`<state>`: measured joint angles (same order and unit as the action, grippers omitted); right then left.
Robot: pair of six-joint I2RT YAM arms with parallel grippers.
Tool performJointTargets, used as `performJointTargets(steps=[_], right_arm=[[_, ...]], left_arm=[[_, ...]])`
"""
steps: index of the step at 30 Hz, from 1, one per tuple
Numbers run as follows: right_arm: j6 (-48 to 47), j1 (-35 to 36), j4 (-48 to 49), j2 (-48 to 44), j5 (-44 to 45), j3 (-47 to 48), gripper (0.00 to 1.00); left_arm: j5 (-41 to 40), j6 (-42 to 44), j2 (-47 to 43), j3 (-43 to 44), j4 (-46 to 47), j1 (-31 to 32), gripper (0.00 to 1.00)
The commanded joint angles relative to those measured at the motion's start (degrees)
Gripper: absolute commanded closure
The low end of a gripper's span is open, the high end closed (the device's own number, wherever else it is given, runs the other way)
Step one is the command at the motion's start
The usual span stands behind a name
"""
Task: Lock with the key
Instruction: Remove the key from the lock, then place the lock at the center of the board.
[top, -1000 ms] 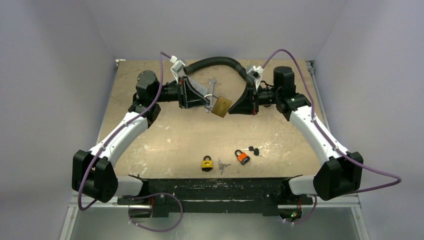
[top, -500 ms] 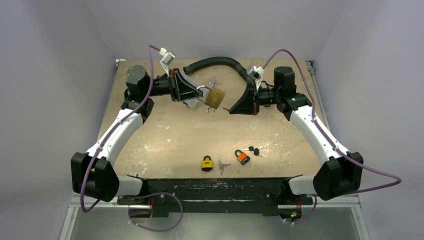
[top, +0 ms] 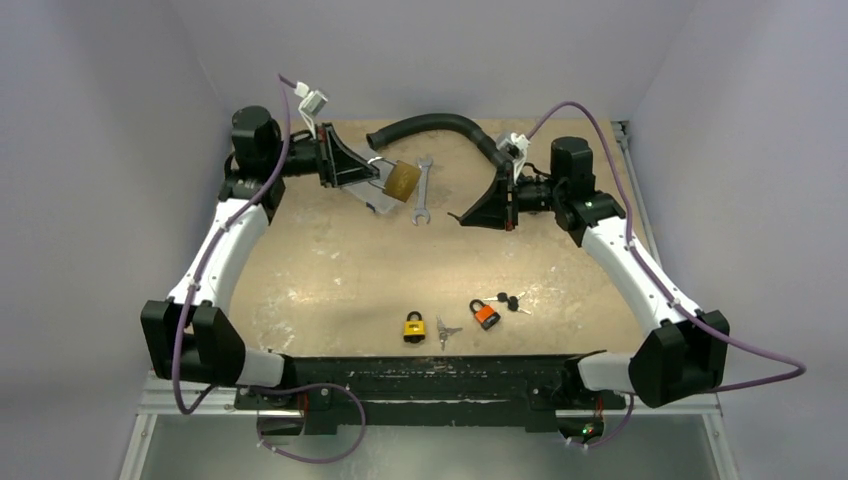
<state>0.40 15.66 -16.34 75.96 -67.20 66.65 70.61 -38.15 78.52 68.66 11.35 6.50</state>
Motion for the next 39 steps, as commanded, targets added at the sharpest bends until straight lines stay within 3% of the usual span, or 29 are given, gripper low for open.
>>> performJointTargets(steps=[1, 4, 8, 9, 15, 22, 31, 39], right_arm=[[6.26, -0.11, 10.24, -3.94, 3.94, -3.4, 1.0], [5.36, 0.66, 9.89, -2.54, 4.93, -2.68, 1.0], [1.06, 3.28, 6.19, -0.31, 6.63, -0.55, 1.0], [0.04, 4.2, 5.34, -0.1, 7.25, -0.32, 1.0], [-7.49, 10.9, 1.02, 1.45, 11.25, 0.53, 1.0], [-9.43, 14.64, 0.44, 2.96, 11.99, 0.11, 1.0], [-11.6, 16.74, -0.93, 2.0, 13.92, -1.68, 1.0], [-12.78, 17.06, -2.13, 2.74, 14.1, -1.07, 1.0]], left_arm=[[-0.93, 39.56, 3.57, 14.42, -44.05, -3.19, 1.0], [-5.99, 63.33, 8.43, 20.5, -70.01, -3.36, 1.0], [-9.64, 85.01, 12.69, 21.17, -91.51, -3.6, 1.0], [-10.93, 86.79, 13.31, 20.83, -93.37, -3.6, 1.0], [-19.68, 91.4, 8.94, 12.69, -93.69, -3.78, 1.0], [-25.96, 95.11, 3.58, 0.37, -93.71, -3.18, 1.0], [-31.19, 99.0, 7.18, -8.36, -93.8, -0.75, 1.0], [-30.42, 102.17, 14.29, -7.89, -93.63, 3.19, 1.0]])
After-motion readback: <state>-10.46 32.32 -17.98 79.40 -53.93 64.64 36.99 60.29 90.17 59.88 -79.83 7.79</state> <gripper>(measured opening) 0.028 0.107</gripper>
